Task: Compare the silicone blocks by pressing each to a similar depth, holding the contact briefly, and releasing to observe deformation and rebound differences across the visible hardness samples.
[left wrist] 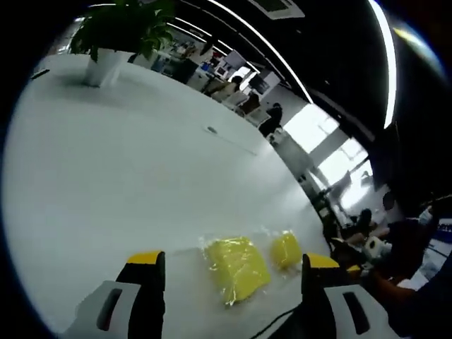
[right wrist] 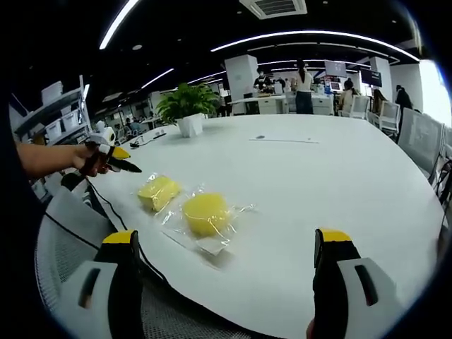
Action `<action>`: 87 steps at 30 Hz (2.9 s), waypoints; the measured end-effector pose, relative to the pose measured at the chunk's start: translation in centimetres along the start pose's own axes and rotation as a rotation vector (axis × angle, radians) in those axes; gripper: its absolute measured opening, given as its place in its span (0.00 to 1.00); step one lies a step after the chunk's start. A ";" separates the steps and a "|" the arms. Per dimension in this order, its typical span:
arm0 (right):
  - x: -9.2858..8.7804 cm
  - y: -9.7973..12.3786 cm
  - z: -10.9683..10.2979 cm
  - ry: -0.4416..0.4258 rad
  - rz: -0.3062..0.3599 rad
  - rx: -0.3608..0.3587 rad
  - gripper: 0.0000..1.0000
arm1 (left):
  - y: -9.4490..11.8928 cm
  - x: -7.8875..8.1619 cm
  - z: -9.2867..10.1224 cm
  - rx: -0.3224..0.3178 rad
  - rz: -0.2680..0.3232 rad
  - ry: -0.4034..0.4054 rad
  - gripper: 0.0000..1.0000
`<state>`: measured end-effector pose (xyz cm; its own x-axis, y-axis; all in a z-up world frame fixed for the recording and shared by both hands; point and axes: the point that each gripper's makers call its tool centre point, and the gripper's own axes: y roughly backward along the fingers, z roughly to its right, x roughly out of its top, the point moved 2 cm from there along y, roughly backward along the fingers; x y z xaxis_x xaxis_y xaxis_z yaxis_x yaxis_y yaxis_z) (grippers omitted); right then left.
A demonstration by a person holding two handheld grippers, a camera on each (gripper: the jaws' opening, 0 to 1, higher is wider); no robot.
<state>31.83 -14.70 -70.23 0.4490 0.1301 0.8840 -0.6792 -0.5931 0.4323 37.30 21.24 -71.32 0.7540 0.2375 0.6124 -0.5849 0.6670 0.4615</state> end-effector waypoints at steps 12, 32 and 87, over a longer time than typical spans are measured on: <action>-0.2 0.4 0.1 -0.002 -0.004 -0.001 0.96 | -2.1 0.7 -0.9 -0.065 0.014 0.136 0.70; -0.2 0.6 0.4 0.000 -0.012 0.003 0.96 | -4.1 -1.3 -3.3 -0.080 -0.025 0.325 0.35; -0.5 1.0 0.5 -0.033 0.010 -0.010 0.96 | -3.9 2.0 1.2 -0.057 -0.037 -0.051 0.00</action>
<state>31.23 -15.74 -70.39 0.4611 0.0977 0.8820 -0.6894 -0.5864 0.4254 40.77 18.29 -71.14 0.7576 0.1769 0.6283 -0.5382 0.7140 0.4479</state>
